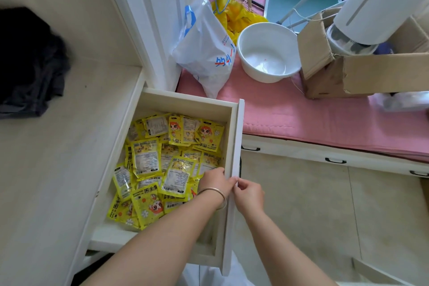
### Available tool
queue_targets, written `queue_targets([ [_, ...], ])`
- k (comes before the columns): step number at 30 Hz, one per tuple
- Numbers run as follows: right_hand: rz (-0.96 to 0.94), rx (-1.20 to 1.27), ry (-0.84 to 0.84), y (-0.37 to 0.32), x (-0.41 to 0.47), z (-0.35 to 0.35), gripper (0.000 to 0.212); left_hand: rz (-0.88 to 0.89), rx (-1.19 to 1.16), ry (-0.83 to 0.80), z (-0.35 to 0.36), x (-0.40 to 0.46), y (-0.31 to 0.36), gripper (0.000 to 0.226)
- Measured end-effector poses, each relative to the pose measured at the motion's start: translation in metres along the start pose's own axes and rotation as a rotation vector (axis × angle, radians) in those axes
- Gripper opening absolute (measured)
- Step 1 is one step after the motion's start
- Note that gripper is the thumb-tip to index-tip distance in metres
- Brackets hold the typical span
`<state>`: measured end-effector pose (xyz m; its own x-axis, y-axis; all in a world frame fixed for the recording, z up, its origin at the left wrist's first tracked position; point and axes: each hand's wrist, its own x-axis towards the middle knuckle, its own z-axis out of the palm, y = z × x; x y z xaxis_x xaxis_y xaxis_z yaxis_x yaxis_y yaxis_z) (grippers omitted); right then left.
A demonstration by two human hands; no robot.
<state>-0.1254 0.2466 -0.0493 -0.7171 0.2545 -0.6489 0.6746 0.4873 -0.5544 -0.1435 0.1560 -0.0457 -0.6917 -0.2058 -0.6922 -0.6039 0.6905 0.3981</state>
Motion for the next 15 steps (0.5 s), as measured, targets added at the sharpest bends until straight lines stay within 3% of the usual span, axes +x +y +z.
queue_targets([
  [15, -0.058, -0.052, -0.084, -0.025, -0.005, 0.035, 0.028, -0.071, 0.104, 0.131, -0.031, 0.01, -0.024, 0.035],
])
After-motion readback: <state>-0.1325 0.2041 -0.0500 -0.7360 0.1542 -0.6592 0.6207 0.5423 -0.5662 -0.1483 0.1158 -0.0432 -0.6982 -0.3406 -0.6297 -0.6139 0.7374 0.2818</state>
